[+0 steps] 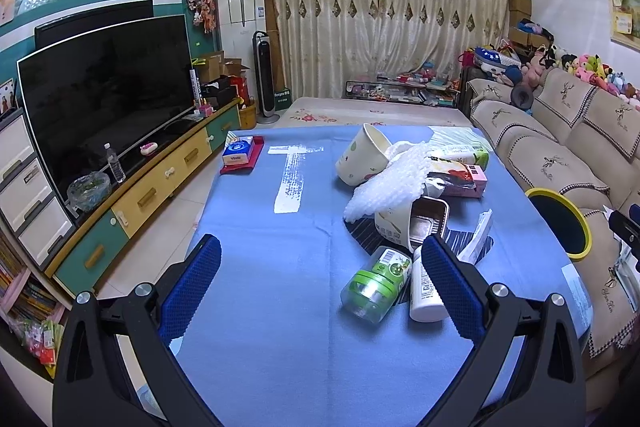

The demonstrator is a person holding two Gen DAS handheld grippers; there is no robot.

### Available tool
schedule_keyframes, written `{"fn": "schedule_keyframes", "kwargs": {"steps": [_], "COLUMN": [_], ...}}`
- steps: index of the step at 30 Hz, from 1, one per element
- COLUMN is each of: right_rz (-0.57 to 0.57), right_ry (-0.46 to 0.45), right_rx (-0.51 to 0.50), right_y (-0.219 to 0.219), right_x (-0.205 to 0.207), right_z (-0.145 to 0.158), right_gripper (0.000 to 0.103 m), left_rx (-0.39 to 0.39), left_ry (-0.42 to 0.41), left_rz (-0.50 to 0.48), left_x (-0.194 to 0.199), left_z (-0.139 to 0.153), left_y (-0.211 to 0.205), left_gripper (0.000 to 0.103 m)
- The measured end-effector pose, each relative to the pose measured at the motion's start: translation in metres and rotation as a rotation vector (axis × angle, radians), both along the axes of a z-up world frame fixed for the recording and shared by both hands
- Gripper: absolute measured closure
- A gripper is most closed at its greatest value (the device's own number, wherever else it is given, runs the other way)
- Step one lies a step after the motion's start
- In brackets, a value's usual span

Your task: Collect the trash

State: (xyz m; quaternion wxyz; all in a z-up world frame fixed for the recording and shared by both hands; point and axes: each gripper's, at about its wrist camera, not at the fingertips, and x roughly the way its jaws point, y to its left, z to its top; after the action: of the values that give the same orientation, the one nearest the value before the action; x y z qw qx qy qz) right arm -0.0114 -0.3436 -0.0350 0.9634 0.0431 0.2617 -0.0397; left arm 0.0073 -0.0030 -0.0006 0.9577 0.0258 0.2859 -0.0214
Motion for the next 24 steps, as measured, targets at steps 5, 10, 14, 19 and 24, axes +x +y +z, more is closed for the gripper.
{"fn": "schedule_keyframes", "kwargs": {"steps": [5, 10, 14, 19, 24], "right_rz": [-0.001, -0.001, -0.001, -0.001, -0.001], "right_ry": [0.002, 0.003, 0.003, 0.005, 0.006], "right_rx": [0.001, 0.001, 0.003, 0.003, 0.005], "right_y": [0.0, 0.0, 0.0, 0.0, 0.0], "right_x": [0.0, 0.0, 0.0, 0.0, 0.001], "right_z": [-0.001, -0.002, -0.003, -0.003, -0.004], "right_gripper": [0.006, 0.006, 0.006, 0.006, 0.006], "left_rx": [0.0, -0.001, 0.002, 0.001, 0.002], "left_ry": [0.001, 0.006, 0.011, 0.013, 0.015], "left_rz": [0.002, 0.002, -0.002, -0.002, -0.001], "left_x": [0.001, 0.002, 0.003, 0.003, 0.004], "left_z": [-0.003, -0.005, -0.008, -0.008, -0.009], "left_y": [0.001, 0.003, 0.0, 0.001, 0.0], "left_gripper": [0.004, 0.004, 0.004, 0.004, 0.004]}}
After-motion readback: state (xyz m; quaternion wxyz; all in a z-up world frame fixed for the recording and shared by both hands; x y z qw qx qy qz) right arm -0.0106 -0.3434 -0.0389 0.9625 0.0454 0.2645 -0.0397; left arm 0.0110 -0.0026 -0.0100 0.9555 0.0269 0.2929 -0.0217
